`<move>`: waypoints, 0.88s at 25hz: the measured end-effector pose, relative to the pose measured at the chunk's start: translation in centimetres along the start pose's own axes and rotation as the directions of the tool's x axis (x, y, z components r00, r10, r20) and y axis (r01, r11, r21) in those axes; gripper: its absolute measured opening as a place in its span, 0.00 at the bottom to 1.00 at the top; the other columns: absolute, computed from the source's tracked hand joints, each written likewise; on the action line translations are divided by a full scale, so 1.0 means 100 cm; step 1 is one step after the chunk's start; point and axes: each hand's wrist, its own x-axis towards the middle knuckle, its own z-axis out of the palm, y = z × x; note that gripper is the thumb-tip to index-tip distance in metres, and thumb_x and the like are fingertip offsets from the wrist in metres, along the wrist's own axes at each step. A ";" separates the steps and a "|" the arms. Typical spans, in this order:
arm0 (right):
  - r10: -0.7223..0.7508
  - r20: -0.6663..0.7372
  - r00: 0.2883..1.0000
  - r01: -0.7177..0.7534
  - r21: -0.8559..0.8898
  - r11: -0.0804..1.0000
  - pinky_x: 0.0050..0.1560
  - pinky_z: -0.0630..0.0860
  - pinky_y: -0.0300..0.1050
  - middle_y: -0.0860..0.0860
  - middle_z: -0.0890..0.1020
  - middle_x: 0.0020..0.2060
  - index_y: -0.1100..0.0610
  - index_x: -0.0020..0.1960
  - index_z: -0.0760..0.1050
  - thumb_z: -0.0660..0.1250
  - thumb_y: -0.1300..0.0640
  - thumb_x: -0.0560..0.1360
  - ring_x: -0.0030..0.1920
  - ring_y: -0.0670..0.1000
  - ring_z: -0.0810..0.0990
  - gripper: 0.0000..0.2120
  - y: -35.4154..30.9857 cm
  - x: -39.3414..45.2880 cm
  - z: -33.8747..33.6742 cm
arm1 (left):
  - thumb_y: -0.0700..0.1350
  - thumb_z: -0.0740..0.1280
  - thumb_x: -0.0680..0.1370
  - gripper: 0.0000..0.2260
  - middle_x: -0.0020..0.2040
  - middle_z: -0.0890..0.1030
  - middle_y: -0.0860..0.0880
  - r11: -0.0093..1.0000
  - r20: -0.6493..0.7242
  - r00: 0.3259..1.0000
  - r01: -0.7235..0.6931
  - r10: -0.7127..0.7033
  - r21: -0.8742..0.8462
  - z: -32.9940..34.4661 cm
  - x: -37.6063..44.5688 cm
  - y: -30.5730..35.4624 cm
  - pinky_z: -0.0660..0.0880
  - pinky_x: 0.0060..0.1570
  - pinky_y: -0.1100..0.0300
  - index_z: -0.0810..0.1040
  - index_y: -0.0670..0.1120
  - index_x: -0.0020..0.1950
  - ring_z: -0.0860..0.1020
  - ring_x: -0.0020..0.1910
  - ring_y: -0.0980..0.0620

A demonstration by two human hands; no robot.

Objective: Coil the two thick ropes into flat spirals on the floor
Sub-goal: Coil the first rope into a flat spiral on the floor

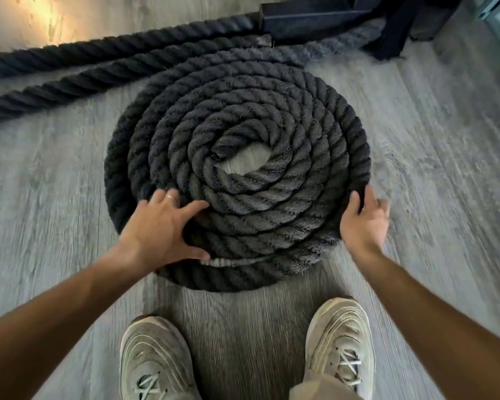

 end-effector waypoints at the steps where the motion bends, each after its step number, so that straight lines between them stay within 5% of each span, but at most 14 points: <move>1: 0.001 -0.025 1.000 0.000 0.027 1.000 0.59 0.72 0.53 0.63 0.71 0.67 0.57 0.78 0.66 0.59 0.50 0.84 0.64 0.63 0.74 0.24 0.004 -0.016 -0.001 | 0.82 0.62 0.58 0.48 0.66 0.68 0.41 0.999 0.037 0.999 -0.032 0.034 -0.041 -0.002 0.005 -0.012 0.76 0.57 0.35 0.62 0.66 0.76 0.70 0.65 0.34; 3: 0.082 0.026 0.996 -0.083 0.054 0.995 0.58 0.72 0.52 0.63 0.69 0.68 0.54 0.80 0.62 0.60 0.48 0.83 0.63 0.63 0.75 0.27 0.004 -0.041 -0.003 | 0.83 0.63 0.56 0.52 0.78 0.53 0.41 0.994 0.138 0.987 -0.064 0.077 -0.092 -0.001 0.014 -0.031 0.62 0.68 0.27 0.53 0.70 0.77 0.53 0.78 0.30; 5: 0.212 0.209 0.955 -0.223 0.032 0.974 0.54 0.75 0.47 0.64 0.61 0.77 0.48 0.83 0.49 0.60 0.40 0.81 0.64 0.65 0.75 0.36 -0.002 -0.065 -0.004 | 0.86 0.55 0.58 0.55 0.83 0.46 0.41 0.996 0.150 0.985 -0.083 0.084 -0.015 0.007 0.013 -0.038 0.56 0.71 0.27 0.40 0.68 0.79 0.46 0.80 0.32; 8: 0.242 0.396 0.886 -0.269 0.014 0.963 0.35 0.78 0.40 0.66 0.51 0.79 0.42 0.79 0.28 0.62 0.30 0.75 0.51 0.63 0.81 0.51 -0.015 -0.093 0.003 | 0.85 0.42 0.65 0.48 0.82 0.52 0.35 0.992 0.071 0.994 -0.088 0.082 0.093 0.023 -0.001 -0.036 0.66 0.68 0.29 0.33 0.65 0.79 0.51 0.79 0.30; 10: 0.233 0.428 0.873 -0.276 0.039 0.960 0.45 0.83 0.53 0.67 0.53 0.77 0.39 0.75 0.22 0.63 0.25 0.70 0.54 0.63 0.81 0.56 -0.022 -0.090 0.007 | 0.83 0.41 0.66 0.46 0.81 0.54 0.34 0.998 0.070 0.996 -0.058 0.055 0.037 0.024 -0.007 -0.032 0.73 0.63 0.32 0.33 0.65 0.79 0.54 0.78 0.28; 12: 0.269 0.433 0.860 -0.315 0.037 0.948 0.55 0.80 0.55 0.65 0.56 0.75 0.39 0.74 0.20 0.65 0.22 0.64 0.55 0.61 0.78 0.62 -0.029 -0.073 0.006 | 0.84 0.39 0.65 0.47 0.81 0.53 0.33 0.999 0.100 0.994 -0.035 0.033 0.024 0.021 -0.006 -0.023 0.74 0.64 0.35 0.31 0.65 0.78 0.54 0.76 0.28; 15: 0.279 0.429 0.859 -0.308 -0.002 0.952 0.54 0.72 0.50 0.64 0.56 0.76 0.40 0.74 0.21 0.72 0.25 0.61 0.50 0.57 0.72 0.68 -0.026 -0.042 -0.003 | 0.85 0.39 0.64 0.48 0.81 0.55 0.34 0.999 0.091 0.995 0.025 -0.027 0.022 0.015 -0.003 0.011 0.76 0.61 0.39 0.32 0.64 0.79 0.60 0.73 0.30; 19: 0.296 0.415 0.860 -0.314 -0.027 0.949 0.69 0.67 0.60 0.61 0.56 0.80 0.34 0.74 0.25 0.77 0.28 0.59 0.72 0.65 0.69 0.68 -0.006 0.003 -0.022 | 0.83 0.41 0.67 0.47 0.80 0.58 0.34 0.994 0.045 0.993 0.107 -0.106 -0.021 0.011 -0.003 0.065 0.79 0.53 0.43 0.39 0.62 0.81 0.67 0.67 0.33; 22: 0.268 0.430 0.862 -0.327 0.070 0.942 0.71 0.65 0.67 0.55 0.58 0.81 0.34 0.77 0.32 0.81 0.35 0.60 0.75 0.62 0.65 0.66 0.005 0.040 -0.044 | 0.81 0.46 0.70 0.43 0.78 0.64 0.39 0.997 -0.003 0.999 -0.032 0.032 -0.077 0.001 -0.001 0.072 0.77 0.56 0.42 0.51 0.62 0.81 0.68 0.68 0.37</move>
